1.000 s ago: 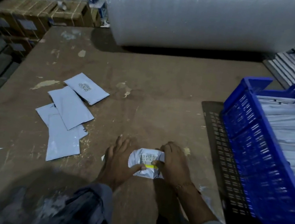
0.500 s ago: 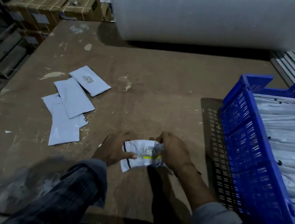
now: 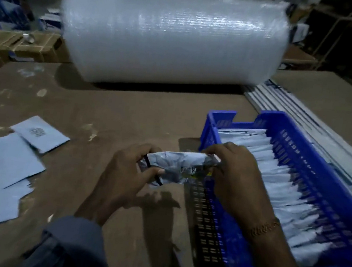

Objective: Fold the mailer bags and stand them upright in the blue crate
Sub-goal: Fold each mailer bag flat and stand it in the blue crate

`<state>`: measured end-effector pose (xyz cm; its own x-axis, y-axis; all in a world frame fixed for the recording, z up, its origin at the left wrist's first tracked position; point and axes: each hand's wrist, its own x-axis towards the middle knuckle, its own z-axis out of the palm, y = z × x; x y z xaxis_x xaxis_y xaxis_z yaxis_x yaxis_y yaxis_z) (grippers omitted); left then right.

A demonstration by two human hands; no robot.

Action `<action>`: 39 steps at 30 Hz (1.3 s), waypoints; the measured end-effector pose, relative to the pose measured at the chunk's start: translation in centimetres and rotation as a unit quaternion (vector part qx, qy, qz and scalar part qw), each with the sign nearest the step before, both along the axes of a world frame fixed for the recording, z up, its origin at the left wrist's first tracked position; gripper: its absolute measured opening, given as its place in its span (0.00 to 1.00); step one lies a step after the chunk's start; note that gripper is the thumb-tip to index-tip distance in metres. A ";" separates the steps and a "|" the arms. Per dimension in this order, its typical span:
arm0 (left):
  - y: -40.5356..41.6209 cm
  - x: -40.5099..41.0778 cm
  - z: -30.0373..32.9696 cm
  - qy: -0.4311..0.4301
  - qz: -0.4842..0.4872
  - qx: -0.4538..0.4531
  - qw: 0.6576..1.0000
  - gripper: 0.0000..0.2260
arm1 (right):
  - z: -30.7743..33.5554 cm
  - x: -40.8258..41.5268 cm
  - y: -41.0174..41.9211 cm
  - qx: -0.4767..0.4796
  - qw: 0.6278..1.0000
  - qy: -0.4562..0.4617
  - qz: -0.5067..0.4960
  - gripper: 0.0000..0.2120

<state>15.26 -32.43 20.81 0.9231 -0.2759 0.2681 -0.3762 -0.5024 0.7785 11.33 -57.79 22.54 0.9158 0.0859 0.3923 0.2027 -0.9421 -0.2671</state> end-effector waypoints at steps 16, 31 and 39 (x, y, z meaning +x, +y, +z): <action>-22.3 -1.6 -9.1 0.045 -0.091 -0.012 0.995 0.24 | 1.6 -10.9 -23.5 0.052 0.961 0.263 -0.063 0.17; -22.8 -1.1 -11.3 0.023 -0.016 0.014 1.000 0.28 | -5.8 -8.3 -23.9 -0.062 0.894 0.439 0.056 0.18; -22.9 -1.3 -11.1 0.034 -0.013 0.023 0.999 0.29 | -6.8 -8.5 -23.0 -0.174 0.869 0.460 0.055 0.12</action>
